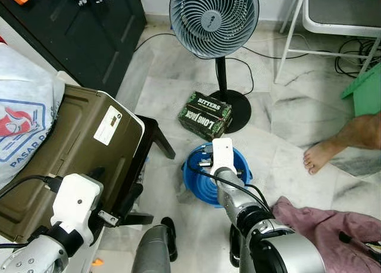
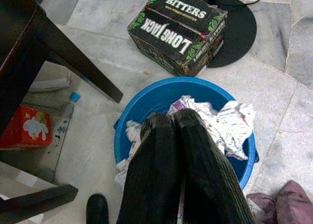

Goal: Clean up the room

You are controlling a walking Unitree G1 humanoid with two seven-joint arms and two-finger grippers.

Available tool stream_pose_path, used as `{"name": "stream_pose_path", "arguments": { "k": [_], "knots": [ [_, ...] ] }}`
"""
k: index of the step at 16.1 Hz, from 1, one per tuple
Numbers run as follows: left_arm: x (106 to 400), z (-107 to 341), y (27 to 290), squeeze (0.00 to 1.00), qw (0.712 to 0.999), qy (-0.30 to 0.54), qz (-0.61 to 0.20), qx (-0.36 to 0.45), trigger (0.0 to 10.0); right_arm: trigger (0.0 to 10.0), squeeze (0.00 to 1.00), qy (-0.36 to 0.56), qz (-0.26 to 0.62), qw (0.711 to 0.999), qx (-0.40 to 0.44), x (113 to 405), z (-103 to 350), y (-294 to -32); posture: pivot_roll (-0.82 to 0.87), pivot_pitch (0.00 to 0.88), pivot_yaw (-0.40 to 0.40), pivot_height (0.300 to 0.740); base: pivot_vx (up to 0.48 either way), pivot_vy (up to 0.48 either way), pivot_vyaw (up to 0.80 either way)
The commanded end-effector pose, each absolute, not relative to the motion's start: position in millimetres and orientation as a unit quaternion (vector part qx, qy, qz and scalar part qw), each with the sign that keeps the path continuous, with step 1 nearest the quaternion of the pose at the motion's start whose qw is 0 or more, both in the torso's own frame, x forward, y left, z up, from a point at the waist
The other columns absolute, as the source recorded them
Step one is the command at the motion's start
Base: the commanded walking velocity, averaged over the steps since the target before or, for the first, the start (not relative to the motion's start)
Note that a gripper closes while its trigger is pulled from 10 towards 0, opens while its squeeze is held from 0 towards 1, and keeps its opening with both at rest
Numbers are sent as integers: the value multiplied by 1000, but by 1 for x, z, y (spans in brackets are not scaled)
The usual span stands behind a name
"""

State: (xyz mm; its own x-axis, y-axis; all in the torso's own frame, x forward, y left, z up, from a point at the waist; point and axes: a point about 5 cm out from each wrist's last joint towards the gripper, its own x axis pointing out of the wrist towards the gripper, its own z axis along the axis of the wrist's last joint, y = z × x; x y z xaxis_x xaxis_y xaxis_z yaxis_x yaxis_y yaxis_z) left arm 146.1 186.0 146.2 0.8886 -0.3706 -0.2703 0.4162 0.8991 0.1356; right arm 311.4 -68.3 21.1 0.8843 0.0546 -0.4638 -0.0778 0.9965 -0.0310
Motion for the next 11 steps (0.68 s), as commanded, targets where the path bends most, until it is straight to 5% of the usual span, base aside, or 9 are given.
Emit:
{"name": "stream_pose_path", "arguments": {
  "k": [1, 2, 3, 11],
  "knots": [
    [144, 147, 187, 0, 967, 126, -198, 99, 10000, 10000, 0, 242, 69, 968, 3, 306, 24, -36, 243, 333, 151, 740, 0, 0, 0],
    [144, 147, 188, 0, 967, 126, -197, 99, 10000, 10000, 129, 242, 68, 968, 4, 306, 24, -36, 243, 333, 151, 740, 0, 0, 0],
    [144, 147, 187, 0, 967, 126, -197, 98, 10000, 10000, 1000, 241, 69, 968, 13, 306, 24, -38, 240, 332, 149, 740, 0, 0, 0],
    [147, 144, 184, 0, 967, 126, -200, 95, 10000, 10000, 1000, 231, 64, 971, 7, 311, 27, -44, 220, 326, 145, 740, 0, 0, 0]
  ]
}}
